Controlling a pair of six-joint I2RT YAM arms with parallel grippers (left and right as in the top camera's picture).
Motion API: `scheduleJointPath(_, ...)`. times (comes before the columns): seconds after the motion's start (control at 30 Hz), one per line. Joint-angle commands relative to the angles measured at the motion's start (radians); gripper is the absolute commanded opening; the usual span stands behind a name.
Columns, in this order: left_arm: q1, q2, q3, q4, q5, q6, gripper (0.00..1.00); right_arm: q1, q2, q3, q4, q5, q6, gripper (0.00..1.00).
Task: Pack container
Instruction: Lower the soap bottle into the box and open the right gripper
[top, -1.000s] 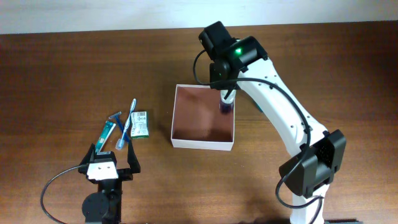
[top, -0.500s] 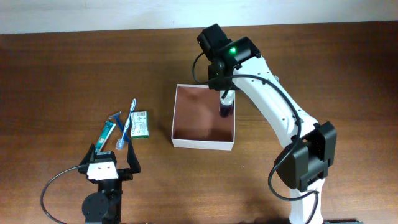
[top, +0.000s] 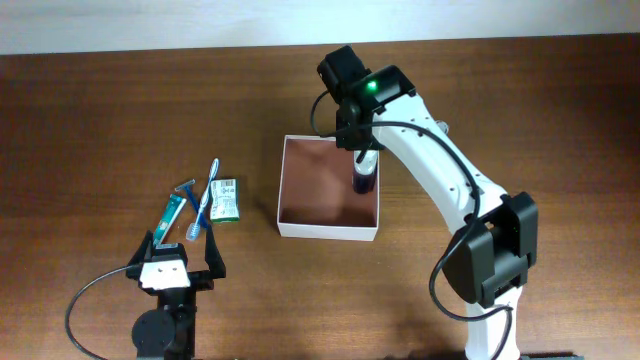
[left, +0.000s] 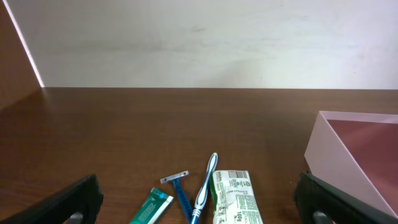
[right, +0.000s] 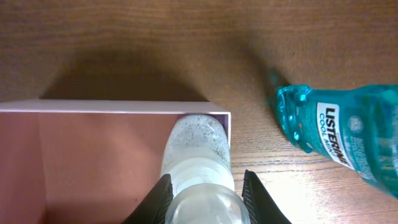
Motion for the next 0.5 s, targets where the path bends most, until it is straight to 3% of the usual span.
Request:
scheduleJointPath(0.0, 0.006, -0.008, -0.008, 0.002, 0.018, 0.012, 0.99, -0.009, -0.012, -0.006, 0.009, 0.024, 0.009, 0.22)
scheduleJointPath(0.33, 0.006, -0.008, -0.008, 0.002, 0.018, 0.012, 0.99, -0.008, -0.012, -0.006, 0.003, 0.024, 0.009, 0.28)
scheduleJointPath(0.47, 0.006, -0.008, -0.008, 0.002, 0.017, 0.012, 0.99, -0.008, -0.012, -0.006, 0.003, 0.023, 0.009, 0.46)
